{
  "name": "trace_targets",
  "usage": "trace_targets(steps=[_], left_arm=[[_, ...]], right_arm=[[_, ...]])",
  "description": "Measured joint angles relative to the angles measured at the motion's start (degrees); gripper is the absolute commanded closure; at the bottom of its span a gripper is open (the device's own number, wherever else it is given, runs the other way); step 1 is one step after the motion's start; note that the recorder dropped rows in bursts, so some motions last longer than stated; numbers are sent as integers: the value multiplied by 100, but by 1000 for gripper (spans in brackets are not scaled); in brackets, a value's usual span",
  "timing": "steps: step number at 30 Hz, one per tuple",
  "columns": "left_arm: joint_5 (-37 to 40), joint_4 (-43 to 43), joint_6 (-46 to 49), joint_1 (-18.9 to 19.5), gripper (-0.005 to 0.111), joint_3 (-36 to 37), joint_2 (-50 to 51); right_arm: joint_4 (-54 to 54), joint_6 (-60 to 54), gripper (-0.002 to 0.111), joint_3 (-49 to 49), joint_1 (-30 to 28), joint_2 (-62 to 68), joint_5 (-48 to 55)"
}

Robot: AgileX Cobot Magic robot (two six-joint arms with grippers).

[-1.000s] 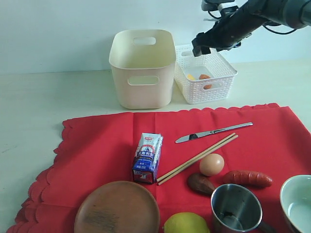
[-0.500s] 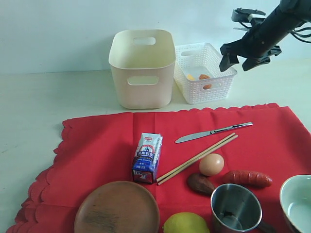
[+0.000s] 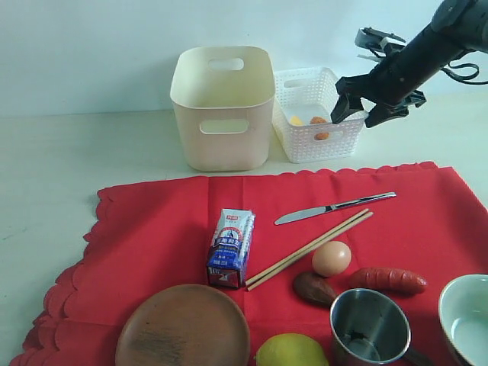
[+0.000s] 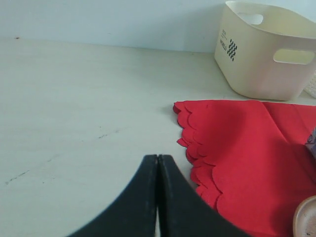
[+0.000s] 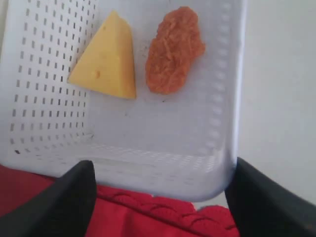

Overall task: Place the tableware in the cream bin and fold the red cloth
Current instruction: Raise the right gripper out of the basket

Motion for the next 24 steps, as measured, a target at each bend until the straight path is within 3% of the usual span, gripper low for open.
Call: trace_targets(steps=[18,24], left_arm=[[0,0,0,0,107,0,0],[0,0,0,0,107,0,0]], right_arm=[[-424,310,44,17,-39,-1020,993],[-529,431,44,778,11,-1565,1007]])
